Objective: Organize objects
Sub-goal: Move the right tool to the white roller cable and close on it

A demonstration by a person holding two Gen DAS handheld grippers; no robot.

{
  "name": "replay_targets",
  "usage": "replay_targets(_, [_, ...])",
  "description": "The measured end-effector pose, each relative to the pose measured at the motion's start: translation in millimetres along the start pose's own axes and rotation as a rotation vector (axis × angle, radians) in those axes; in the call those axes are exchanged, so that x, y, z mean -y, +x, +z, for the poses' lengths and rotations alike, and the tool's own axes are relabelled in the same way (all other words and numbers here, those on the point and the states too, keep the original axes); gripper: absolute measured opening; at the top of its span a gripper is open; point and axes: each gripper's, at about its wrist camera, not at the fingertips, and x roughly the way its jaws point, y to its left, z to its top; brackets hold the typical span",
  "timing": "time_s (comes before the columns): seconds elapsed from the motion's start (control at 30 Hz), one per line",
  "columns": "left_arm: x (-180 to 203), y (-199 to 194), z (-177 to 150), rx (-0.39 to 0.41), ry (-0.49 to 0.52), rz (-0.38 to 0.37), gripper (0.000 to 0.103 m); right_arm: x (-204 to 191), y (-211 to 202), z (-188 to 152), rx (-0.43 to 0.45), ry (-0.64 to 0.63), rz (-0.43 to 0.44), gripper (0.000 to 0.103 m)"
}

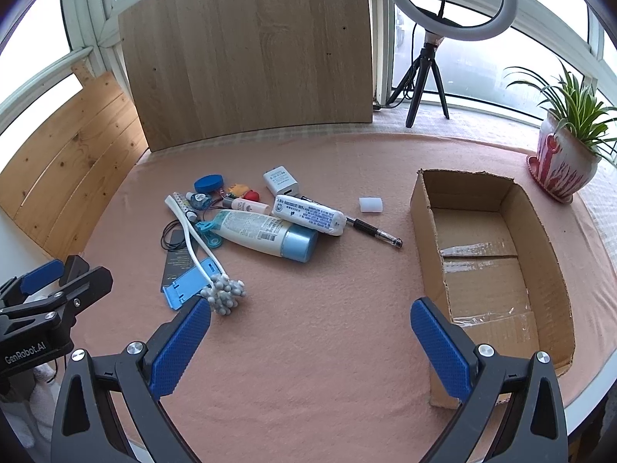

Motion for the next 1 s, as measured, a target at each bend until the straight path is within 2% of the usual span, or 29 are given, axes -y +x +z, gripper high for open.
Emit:
replay_targets(0.33, [-36.1,16.2,6.3,-0.016,-0.063,0.036,0.103,-3.5,11.7,10.5,0.002,-0.069,0.015,0.102])
replay_targets(0.4, [-40.5,21.0,6.4,-0.018,-0.06,0.051,0.103,-2.9,17.0,13.4,-0.012,-0.067,0.04,0.102])
replay_targets(0.7, [-54.5,42.5,4.6,-0.065,-0.082,0.045,0.097,-3.6,44.7,19.3,-0.098,-0.056,0.125,0.084])
replay_targets(0.77, [-57.6,44.1,4.0,-0.069,-0.09,0.047,0.097,-7.7,50.9,22.4,-0.116,-0.059,0.152,0.076])
replay_targets(1.0, [-71.3,42.4,3.7,-0.067,-0.117,0.064,0.097,-27.5,88.5,31.3,-0.219,-0.03,0.249,0.056])
